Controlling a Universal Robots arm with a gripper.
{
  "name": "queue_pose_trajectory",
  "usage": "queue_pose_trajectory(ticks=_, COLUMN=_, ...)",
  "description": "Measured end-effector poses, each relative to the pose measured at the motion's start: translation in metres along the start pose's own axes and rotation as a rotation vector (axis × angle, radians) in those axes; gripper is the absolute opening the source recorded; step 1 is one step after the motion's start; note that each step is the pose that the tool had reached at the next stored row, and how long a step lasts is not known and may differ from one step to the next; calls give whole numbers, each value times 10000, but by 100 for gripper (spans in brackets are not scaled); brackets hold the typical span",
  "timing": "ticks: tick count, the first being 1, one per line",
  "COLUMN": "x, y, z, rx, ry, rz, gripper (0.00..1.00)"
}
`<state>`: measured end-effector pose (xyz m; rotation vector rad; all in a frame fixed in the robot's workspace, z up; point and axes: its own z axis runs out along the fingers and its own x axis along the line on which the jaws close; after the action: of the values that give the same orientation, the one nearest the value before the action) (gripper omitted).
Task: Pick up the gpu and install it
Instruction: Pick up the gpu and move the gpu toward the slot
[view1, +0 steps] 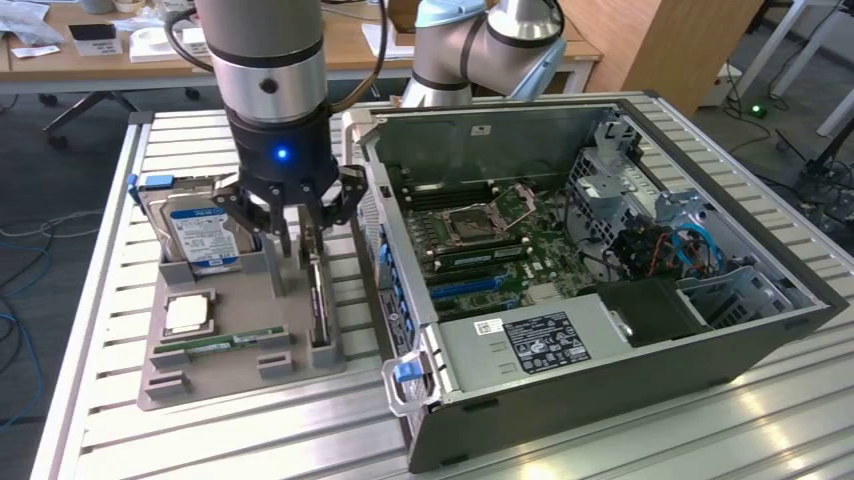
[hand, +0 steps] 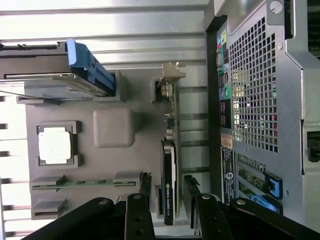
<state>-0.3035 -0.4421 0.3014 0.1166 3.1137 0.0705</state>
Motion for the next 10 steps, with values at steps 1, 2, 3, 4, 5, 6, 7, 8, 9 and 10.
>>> queue_pose_trajectory(ticks=1, x=0, y=-1, z=14, rx=0, ry=-1, rz=-1, gripper=39)
queue_pose_trajectory(ticks=2, x=0, y=-1, z=28, rx=1, ry=-1, rz=0, gripper=39)
queue_pose_trajectory(ticks=3, x=1, y=-2, z=43, rx=1, ry=-1, rz=-1, gripper=39)
queue_pose_trajectory(ticks=4, x=1, y=-3, z=58, rx=0, ry=0, rz=0, gripper=39)
queue_pose_trajectory(ticks=5, x=2, y=-3, z=74, rx=-1, ry=-1, rz=0, gripper=39)
queue_pose_trajectory(ticks=6, x=2, y=-4, z=90, rx=0, ry=0, rz=-1, gripper=39)
queue_pose_trajectory(ticks=7, x=2, y=-5, z=105, rx=0, ry=0, rz=-1, gripper=39)
queue_pose_trajectory(ticks=8, x=3, y=-5, z=120, rx=0, ry=-1, rz=0, gripper=39)
queue_pose_trajectory(ticks=9, x=3, y=-6, z=134, rx=0, ry=-1, rz=0, gripper=39)
queue_pose_trajectory(ticks=10, x=3, y=-7, z=148, rx=0, ry=-1, rz=0, gripper=39)
